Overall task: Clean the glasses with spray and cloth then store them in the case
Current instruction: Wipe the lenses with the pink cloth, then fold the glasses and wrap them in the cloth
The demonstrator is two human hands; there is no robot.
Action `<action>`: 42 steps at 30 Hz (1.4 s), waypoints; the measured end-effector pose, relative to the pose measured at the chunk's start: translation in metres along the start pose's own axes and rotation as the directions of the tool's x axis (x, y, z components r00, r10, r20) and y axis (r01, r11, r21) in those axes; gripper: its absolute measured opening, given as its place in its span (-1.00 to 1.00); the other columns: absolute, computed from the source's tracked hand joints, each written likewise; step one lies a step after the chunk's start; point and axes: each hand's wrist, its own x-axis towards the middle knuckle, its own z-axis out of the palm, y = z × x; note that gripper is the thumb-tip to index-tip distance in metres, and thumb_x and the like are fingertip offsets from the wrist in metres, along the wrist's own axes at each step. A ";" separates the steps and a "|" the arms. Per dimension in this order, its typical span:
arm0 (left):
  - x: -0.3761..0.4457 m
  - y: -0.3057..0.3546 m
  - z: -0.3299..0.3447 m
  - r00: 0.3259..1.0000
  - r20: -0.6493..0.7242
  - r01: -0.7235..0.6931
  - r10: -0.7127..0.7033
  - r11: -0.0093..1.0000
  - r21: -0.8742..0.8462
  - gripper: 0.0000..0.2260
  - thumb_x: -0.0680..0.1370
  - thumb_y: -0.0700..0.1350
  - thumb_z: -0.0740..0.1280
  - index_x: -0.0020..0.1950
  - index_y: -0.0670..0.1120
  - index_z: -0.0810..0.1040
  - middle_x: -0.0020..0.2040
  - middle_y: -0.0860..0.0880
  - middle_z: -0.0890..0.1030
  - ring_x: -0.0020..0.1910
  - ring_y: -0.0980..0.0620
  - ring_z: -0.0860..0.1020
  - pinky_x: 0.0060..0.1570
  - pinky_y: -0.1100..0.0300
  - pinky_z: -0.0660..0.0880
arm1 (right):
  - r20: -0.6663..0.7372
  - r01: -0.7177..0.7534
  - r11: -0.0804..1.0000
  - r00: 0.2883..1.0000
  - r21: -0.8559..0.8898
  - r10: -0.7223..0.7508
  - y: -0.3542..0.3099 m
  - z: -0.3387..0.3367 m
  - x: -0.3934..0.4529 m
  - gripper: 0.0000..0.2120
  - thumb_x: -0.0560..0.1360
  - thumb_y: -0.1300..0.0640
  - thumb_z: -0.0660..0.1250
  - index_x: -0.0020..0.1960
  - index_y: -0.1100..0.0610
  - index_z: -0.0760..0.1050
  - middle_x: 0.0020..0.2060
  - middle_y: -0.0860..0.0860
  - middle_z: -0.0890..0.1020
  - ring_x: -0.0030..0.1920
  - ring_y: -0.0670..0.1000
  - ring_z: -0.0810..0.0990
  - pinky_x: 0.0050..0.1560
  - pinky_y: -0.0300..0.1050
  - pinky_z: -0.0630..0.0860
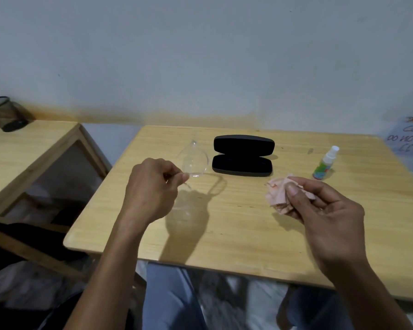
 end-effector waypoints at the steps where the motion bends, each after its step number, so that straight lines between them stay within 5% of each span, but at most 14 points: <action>1: 0.004 -0.004 0.002 1.000 0.003 -0.025 0.025 0.995 0.094 -0.85 0.52 0.00 0.44 -0.18 -0.05 0.68 -0.26 0.07 0.65 -0.24 0.05 0.60 -0.18 0.12 0.51 | -0.002 0.001 1.000 1.000 -0.006 -0.001 0.002 0.001 0.000 -0.85 0.46 0.23 0.41 0.02 0.17 0.66 -0.15 0.04 0.77 -0.13 0.11 0.75 -0.10 -0.18 0.67; 7: 0.023 -0.025 0.021 0.978 0.151 -0.202 0.147 0.859 0.470 -0.86 0.56 0.03 0.37 -0.14 0.04 0.66 -0.16 0.08 0.66 -0.01 0.00 0.49 0.07 0.07 0.25 | 0.004 -0.008 0.999 1.000 -0.045 0.008 0.013 0.003 -0.004 -0.85 0.49 0.25 0.41 0.05 0.18 0.66 -0.15 0.08 0.77 -0.11 0.13 0.76 -0.07 -0.14 0.68; 11: 0.028 -0.028 0.029 0.970 0.200 -0.225 0.137 0.818 0.529 -0.89 0.55 0.02 0.38 -0.13 0.05 0.66 -0.19 0.06 0.65 -0.08 0.04 0.40 0.15 0.03 0.24 | 0.029 -0.011 0.999 1.000 -0.032 0.012 0.016 0.005 -0.005 -0.85 0.51 0.28 0.40 0.06 0.20 0.65 -0.13 0.06 0.77 -0.12 0.08 0.76 -0.12 -0.23 0.65; 19: 0.031 -0.032 0.023 0.979 0.192 -0.170 0.071 0.808 0.565 -0.76 0.50 0.14 0.39 0.08 0.06 0.67 -0.04 0.04 0.69 0.12 -0.02 0.52 0.35 -0.09 0.21 | 0.082 0.001 0.998 0.997 -0.064 0.004 0.018 0.009 -0.009 -0.89 0.53 0.27 0.38 0.00 0.18 0.67 -0.17 0.07 0.77 -0.14 0.10 0.76 -0.10 -0.16 0.66; 22: 0.017 -0.024 0.019 0.981 0.074 -0.195 0.180 0.887 0.419 -0.65 0.45 0.22 0.41 0.11 0.04 0.67 0.07 0.04 0.68 0.17 -0.04 0.53 0.29 -0.09 0.31 | 0.093 -0.011 0.999 0.996 -0.047 0.015 0.016 0.010 -0.010 -0.90 0.52 0.28 0.39 -0.02 0.19 0.67 -0.19 0.13 0.76 -0.14 0.17 0.75 -0.04 -0.04 0.69; 25: -0.012 -0.001 0.021 0.964 -0.029 -0.263 0.264 0.964 0.032 -0.72 0.42 0.16 0.46 0.02 0.03 0.71 -0.06 0.10 0.68 0.01 0.08 0.57 -0.03 0.15 0.49 | 0.122 0.007 0.998 0.992 -0.063 0.000 0.013 0.012 -0.011 -0.90 0.52 0.26 0.40 -0.03 0.16 0.69 -0.23 0.14 0.76 -0.17 0.16 0.75 -0.08 -0.09 0.68; 28: -0.042 0.021 0.034 0.954 0.007 -0.286 0.299 0.920 -0.269 -0.77 0.37 0.16 0.50 -0.05 0.10 0.71 -0.11 0.18 0.68 -0.03 0.18 0.59 -0.13 0.32 0.49 | 0.133 0.007 0.998 0.991 -0.065 0.001 0.008 0.011 -0.016 -0.89 0.51 0.23 0.41 -0.03 0.14 0.71 -0.24 0.12 0.76 -0.20 0.11 0.74 -0.12 -0.13 0.66; 31: -0.061 0.035 0.049 0.946 -0.011 -0.297 0.324 0.852 -0.430 -0.79 0.32 0.15 0.55 -0.10 0.14 0.71 -0.16 0.16 0.67 -0.07 0.11 0.62 -0.12 0.34 0.49 | 0.137 0.016 0.995 0.991 -0.098 -0.002 0.006 0.007 -0.020 -0.87 0.50 0.16 0.42 -0.01 0.13 0.72 -0.22 0.12 0.76 -0.16 0.18 0.74 -0.05 0.09 0.69; 34: -0.070 0.044 0.056 0.955 -0.011 -0.263 0.296 0.830 -0.492 -0.84 0.29 0.10 0.56 -0.16 0.14 0.71 -0.21 0.15 0.68 -0.11 0.09 0.62 -0.09 0.31 0.50 | 0.153 0.028 0.990 0.988 -0.137 -0.007 0.005 0.003 -0.023 -0.86 0.50 0.13 0.44 0.02 0.11 0.73 -0.21 0.11 0.76 -0.13 0.24 0.73 -0.03 0.23 0.66; 38: -0.075 0.049 0.058 0.961 0.008 -0.237 0.278 0.834 -0.498 -0.96 0.37 -0.01 0.53 -0.21 0.10 0.71 -0.22 0.16 0.68 -0.15 0.10 0.63 -0.13 0.39 0.46 | 0.184 0.014 0.993 0.983 -0.115 0.008 0.002 0.002 -0.024 -0.88 0.48 0.12 0.42 -0.05 0.03 0.73 -0.16 -0.02 0.77 -0.09 -0.02 0.75 -0.08 -0.15 0.65; 42: -0.076 0.046 0.053 0.958 0.022 -0.250 0.286 0.870 -0.425 -0.92 0.45 -0.07 0.49 -0.25 0.05 0.68 -0.26 0.13 0.65 -0.16 0.10 0.62 -0.11 0.40 0.42 | 0.189 0.071 0.973 0.981 -0.220 -0.029 0.005 -0.002 -0.024 -0.87 0.42 0.00 0.45 -0.06 -0.10 0.74 0.06 -0.15 0.70 0.24 -0.12 0.60 -0.01 -0.18 0.64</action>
